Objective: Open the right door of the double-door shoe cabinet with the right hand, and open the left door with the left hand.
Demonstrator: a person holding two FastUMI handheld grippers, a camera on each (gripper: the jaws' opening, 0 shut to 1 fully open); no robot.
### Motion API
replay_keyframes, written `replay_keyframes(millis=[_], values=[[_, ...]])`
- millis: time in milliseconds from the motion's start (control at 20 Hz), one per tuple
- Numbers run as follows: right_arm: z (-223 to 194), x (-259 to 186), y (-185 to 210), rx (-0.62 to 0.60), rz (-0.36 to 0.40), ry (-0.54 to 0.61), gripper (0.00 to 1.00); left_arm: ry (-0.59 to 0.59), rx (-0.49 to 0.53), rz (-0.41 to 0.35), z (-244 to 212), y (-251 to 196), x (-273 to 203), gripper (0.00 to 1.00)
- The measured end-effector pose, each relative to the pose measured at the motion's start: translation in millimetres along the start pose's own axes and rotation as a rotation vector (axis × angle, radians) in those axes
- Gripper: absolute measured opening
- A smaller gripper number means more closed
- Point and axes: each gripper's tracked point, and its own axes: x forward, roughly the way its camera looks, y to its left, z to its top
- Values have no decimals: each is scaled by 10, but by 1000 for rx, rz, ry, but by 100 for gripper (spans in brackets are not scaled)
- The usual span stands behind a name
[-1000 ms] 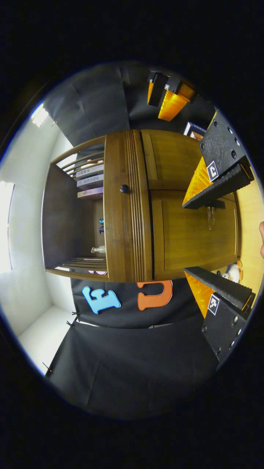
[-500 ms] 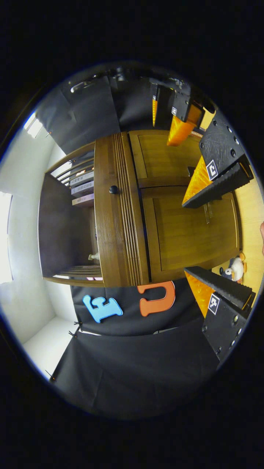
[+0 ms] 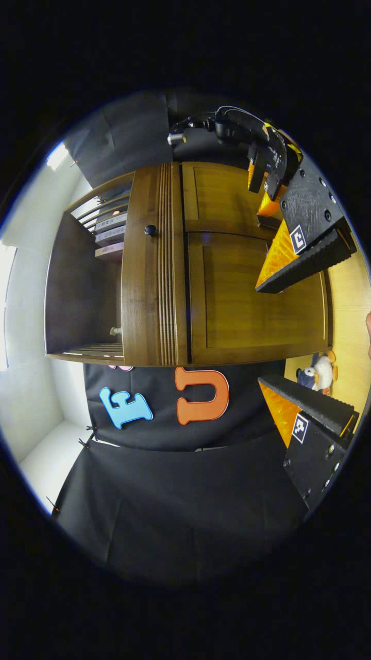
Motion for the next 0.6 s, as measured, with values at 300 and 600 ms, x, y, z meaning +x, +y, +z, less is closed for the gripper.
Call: replay_keyframes(millis=[300, 600], values=[[-238, 323, 19, -9, -18, 61, 85, 17, -18, 27, -47, 132, 13, 96], [-418, 543, 47, -12, -31, 84, 70, 30, -19, 59, -83, 257, -5, 96]])
